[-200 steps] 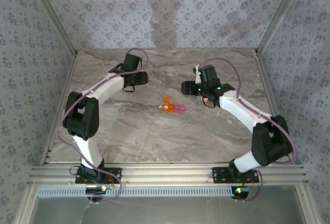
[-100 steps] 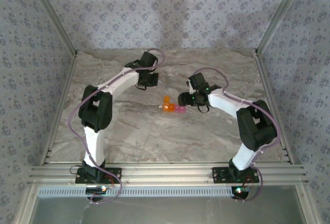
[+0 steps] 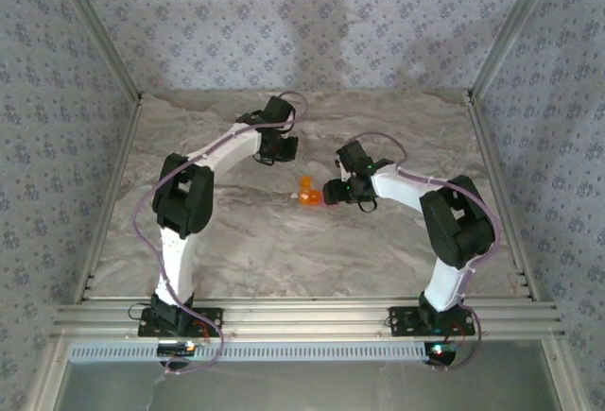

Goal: Sort the pills into containers

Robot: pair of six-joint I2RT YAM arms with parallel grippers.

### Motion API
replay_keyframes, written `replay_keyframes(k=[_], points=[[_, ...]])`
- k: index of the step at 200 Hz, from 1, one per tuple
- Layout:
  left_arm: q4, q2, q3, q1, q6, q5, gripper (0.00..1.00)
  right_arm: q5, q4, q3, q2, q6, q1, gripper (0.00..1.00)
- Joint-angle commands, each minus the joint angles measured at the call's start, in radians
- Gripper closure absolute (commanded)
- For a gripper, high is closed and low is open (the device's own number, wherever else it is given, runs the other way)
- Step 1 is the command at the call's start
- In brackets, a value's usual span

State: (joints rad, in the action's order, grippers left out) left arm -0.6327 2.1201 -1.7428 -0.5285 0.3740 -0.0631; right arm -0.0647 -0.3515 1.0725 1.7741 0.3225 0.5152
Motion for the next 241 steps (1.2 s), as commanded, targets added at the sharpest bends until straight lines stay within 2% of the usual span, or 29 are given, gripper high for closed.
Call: replay_keyframes(k=[1, 84, 241], points=[[-0.033, 0.035, -0.041, -0.014, -0.020, -0.042, 1.00, 0.023, -0.037, 0.026, 0.026, -0.018, 0.003, 0.27], [-0.064, 0.077, -0.066, -0.042, -0.029, -0.094, 1.00, 0.013, -0.038, 0.025, 0.037, -0.008, 0.001, 0.27], [-0.084, -0.013, 0.040, -0.081, -0.051, -0.144, 1.00, 0.005, -0.052, 0.020, 0.041, 0.019, -0.008, 0.29]])
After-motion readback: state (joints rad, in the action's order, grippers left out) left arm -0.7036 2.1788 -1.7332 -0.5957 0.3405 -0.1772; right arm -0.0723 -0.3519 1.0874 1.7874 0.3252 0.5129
